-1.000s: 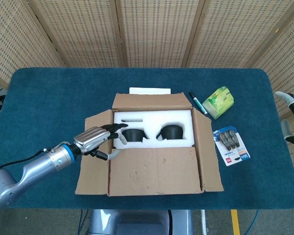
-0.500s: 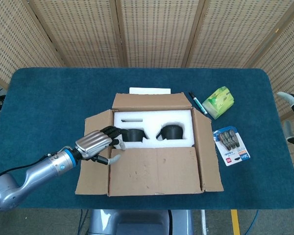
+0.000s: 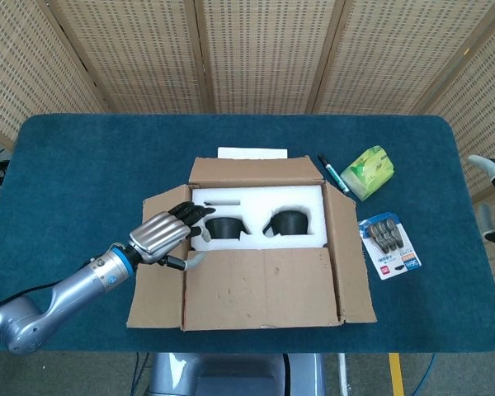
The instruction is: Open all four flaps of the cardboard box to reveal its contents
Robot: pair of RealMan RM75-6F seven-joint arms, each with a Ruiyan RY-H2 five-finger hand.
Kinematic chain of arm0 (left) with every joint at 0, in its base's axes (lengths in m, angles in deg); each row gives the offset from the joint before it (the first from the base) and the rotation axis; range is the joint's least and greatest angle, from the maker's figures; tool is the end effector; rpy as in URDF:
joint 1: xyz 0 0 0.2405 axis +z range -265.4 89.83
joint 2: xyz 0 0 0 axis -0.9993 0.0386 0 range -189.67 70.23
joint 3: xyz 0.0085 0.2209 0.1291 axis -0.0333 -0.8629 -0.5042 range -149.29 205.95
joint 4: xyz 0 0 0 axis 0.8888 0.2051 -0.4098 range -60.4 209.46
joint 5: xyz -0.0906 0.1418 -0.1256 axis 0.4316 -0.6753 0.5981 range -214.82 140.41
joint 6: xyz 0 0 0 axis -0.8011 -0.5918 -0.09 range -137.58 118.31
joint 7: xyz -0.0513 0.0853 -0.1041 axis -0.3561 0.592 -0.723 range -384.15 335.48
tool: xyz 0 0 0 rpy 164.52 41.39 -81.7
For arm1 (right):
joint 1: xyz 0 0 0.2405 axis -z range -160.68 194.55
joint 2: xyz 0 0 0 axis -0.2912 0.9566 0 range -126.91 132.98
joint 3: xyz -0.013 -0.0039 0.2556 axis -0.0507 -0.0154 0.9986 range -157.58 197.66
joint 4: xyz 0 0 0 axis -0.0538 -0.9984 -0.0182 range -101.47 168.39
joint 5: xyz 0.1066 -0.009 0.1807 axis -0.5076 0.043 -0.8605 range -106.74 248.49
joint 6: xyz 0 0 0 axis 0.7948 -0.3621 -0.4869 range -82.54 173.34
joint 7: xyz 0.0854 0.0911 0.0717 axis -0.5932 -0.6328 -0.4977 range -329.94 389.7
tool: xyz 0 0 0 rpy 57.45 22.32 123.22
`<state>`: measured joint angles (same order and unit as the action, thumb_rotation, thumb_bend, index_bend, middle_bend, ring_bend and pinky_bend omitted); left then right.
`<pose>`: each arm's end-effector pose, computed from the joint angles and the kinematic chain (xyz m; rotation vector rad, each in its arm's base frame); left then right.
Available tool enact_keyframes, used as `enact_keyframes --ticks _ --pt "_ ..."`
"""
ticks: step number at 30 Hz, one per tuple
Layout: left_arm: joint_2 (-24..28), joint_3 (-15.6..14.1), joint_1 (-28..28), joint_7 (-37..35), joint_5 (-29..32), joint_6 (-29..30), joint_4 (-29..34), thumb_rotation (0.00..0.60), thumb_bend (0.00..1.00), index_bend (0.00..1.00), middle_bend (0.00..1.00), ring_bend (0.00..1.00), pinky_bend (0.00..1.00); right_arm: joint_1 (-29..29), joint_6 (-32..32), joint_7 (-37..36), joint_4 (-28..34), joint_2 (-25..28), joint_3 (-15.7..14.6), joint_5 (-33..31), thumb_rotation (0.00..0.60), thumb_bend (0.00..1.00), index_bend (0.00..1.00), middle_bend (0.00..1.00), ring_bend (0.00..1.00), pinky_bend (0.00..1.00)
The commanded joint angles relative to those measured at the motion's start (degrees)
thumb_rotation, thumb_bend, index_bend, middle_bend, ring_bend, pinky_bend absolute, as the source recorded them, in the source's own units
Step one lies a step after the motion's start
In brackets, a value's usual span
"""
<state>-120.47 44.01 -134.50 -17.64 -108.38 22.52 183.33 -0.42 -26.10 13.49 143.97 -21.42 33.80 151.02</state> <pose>-0.0863 0.3205 0.0712 -2.2617 -0.9860 -0.8848 -0.1992 -0.2607 0.3255 1.4978 -0.7498 0.9855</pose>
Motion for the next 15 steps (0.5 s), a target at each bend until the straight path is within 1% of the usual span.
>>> enact_keyframes --ticks 1,7,15 --pt "0.1 -1.4 -1.4 1.5 2.4 -0.1 0.2 0.124 0.43 0.32 0.00 0.00 0.00 0.1 -0.1 -0.1 0.0 0.0 0.0 0.0 0.600 0.67 0.12 0.21 0.00 0.02" --pt "0.7 -2.4 -2.4 1.1 4.8 -0.7 1.5 0.117 0.43 0.32 0.00 0.00 0.00 0.3 -0.3 -0.4 -0.2 0.1 -0.1 0.0 0.600 0.67 0.12 0.21 0.00 0.02" --pt "2.0 -2.9 -3.4 -1.1 5.3 -1.4 3.2 0.115 0.43 0.32 0.00 0.00 0.00 0.4 -0.4 -0.7 -0.3 0.1 -0.1 0.1 0.600 0.67 0.12 0.21 0.00 0.02"
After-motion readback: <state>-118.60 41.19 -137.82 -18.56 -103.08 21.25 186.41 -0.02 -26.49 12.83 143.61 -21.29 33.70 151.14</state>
